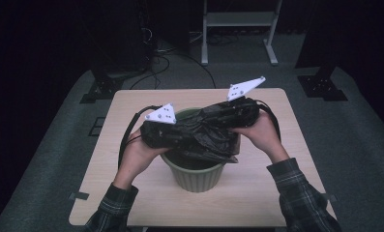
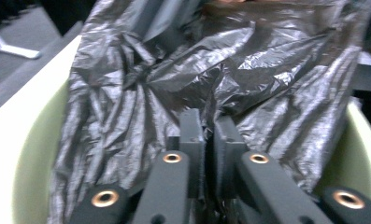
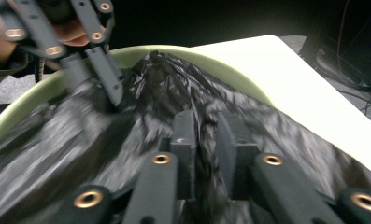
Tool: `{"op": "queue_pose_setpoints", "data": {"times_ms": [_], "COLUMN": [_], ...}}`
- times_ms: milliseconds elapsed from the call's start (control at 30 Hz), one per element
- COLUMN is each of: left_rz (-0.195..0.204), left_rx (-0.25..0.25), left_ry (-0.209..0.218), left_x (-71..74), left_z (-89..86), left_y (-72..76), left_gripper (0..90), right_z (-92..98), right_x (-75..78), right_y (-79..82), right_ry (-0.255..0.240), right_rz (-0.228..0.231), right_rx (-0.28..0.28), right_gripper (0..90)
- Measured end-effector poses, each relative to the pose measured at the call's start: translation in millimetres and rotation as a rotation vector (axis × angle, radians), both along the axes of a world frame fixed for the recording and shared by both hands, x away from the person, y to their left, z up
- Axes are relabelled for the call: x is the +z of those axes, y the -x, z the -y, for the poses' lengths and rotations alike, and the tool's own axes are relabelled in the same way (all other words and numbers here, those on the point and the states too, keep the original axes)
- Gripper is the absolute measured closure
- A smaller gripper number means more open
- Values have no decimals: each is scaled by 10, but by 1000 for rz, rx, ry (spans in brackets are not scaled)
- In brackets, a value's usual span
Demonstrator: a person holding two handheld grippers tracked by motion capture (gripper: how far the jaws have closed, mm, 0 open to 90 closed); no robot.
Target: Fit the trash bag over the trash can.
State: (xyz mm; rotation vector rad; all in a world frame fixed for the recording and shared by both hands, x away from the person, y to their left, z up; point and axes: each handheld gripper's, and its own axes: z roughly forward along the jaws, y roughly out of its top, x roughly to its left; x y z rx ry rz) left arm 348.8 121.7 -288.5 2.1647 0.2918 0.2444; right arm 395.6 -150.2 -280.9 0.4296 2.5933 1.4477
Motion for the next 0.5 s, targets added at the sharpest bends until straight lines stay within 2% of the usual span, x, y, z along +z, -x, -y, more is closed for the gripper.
{"op": "queue_pose_setpoints", "data": {"times_ms": [67, 100, 233, 333, 500], "left_rz": [-1, -7, -7, 0, 4], "left_rx": [12, 37, 68, 91, 131], "left_ry": [9, 22, 34, 32, 55], "left_x": [-7, -17, -21, -13, 19], "left_z": [-18, -55, -106, -152, -247], "left_y": [-9, -29, -50, -82, -117], "left_gripper": [862, 870, 870, 871, 872], "right_z": [104, 177, 403, 551, 728], "right_x": [22, 29, 19, -4, -59], "right_y": [34, 60, 138, 201, 259], "right_ry": [-17, -33, -62, -77, -88], "right_rz": [8, 6, 10, 11, -5], "right_rx": [-26, -33, -62, -81, -107], "right_gripper": [692, 686, 659, 641, 606]}}
